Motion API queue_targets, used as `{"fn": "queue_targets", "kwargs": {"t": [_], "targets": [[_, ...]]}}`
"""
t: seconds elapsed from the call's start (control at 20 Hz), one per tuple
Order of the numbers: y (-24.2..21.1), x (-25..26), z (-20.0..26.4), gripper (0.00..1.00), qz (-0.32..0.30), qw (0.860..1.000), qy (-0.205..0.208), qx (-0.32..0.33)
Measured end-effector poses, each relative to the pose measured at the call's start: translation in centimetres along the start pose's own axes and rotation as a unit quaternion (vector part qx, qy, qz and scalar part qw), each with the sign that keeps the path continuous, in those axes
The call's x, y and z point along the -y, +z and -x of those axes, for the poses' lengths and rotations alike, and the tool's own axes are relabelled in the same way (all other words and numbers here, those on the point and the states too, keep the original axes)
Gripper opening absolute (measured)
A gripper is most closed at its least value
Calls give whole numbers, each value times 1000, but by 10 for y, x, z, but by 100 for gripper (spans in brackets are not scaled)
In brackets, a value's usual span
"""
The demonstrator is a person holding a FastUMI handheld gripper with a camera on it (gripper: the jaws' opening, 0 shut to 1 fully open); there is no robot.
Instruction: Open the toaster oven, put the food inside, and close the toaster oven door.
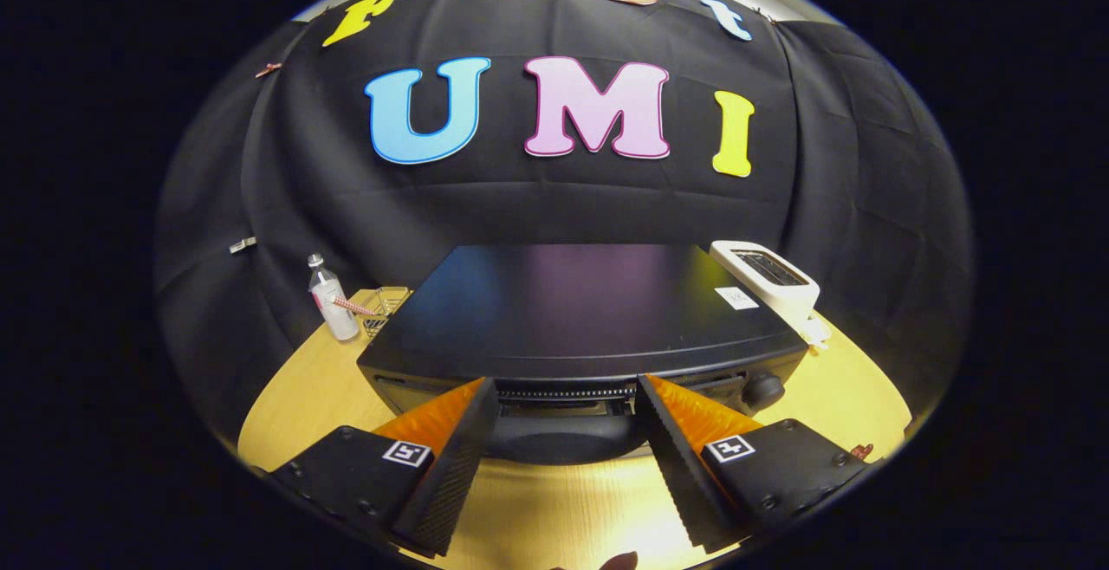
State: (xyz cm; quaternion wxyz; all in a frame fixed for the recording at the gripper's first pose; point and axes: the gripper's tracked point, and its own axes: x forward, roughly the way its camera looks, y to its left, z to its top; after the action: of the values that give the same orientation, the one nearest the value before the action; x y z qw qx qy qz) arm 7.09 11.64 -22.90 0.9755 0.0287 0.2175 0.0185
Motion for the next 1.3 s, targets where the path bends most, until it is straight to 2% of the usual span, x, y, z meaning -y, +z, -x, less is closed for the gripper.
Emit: {"fn": "queue_targets", "kwargs": {"t": [0.35,0.5,0.7,0.85,1.0,1.15,1.3], "targets": [[-63,3,51,99,-16,999,7,-38],[-106,5,64,98,-1,997,7,-81],[-152,14,66,98,-32,990,5,-136],[-157,21,68,98,-28,988,23,-148],[-129,45,97,98,-9,986,83,-143],[-102,108,130,98,40,979,122,-160],[-87,187,141,98,52,968,131,-209]]}}
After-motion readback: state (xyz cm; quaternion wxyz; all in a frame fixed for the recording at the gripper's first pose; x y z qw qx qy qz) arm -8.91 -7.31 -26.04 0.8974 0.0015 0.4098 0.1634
